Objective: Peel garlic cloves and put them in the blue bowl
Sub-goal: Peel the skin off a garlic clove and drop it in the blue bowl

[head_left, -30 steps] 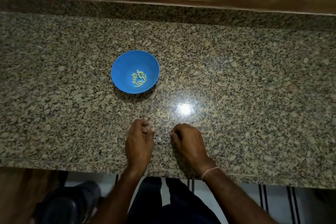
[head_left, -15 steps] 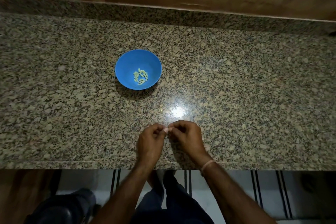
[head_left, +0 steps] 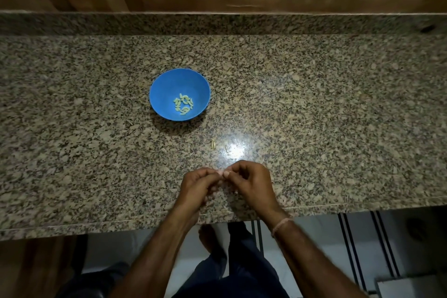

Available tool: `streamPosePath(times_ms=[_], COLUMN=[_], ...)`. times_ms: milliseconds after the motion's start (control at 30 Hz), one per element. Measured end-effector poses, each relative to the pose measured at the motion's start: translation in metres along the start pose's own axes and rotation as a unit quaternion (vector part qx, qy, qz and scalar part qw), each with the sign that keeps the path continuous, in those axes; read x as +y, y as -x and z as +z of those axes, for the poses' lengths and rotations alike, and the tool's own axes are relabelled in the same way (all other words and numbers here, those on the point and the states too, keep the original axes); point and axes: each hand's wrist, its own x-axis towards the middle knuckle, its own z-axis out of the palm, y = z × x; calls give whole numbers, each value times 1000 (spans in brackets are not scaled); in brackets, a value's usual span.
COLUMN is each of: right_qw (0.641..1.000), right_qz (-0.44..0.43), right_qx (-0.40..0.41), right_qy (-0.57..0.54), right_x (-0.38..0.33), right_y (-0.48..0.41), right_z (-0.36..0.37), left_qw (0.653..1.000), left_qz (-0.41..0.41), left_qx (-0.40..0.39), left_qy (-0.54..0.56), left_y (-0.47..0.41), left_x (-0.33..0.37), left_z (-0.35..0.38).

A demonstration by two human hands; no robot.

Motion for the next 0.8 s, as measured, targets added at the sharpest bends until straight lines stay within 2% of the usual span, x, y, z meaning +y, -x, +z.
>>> streamPosePath(times_ms=[67,100,167,233,300,367,433,500,567,667,733,800], right_qw=[1000,1000,985,947,925,935,983,999,997,980,956,959], right_qz=[-17,8,119,230,282,260,144,45,53,172,230,221], right_qx=[3,2,-23,-56,-60,-52,-22,13,19,-24,-49,-50], right_qy=[20,-4,-126,-219,-247,-237,-109,29,44,-98,-176,-169], right_x=[-3,-4,-9,-13,-13,-11,-5,-2,-4,-8,-12,-11], right_y=[-3,-5,-9,-10,-11,-9,-9,-12,-15,-17,-16,-15], right_z=[-2,-3,-4,-6,-7,-5,-4,-2,0,-4,-7,-7], left_qw=[1000,998,969,921,902,920,960,982,964,896,886,881], left_qz=[1,48,172,268,293,259,179,116,169,286,301,306], left_qx=[-2,7,49,75,78,75,56,40,55,103,116,103], left_qy=[-10,-40,-168,-272,-308,-285,-207,-146,-197,-322,-333,-346], left_y=[-1,-1,-1,-2,-3,-5,-7,-6,-5,-1,-1,-5], left_x=[2,3,3,3,6,7,6,4,3,1,1,0], left_z=[-2,-3,-4,-5,-2,-1,4,8,10,12,14,12])
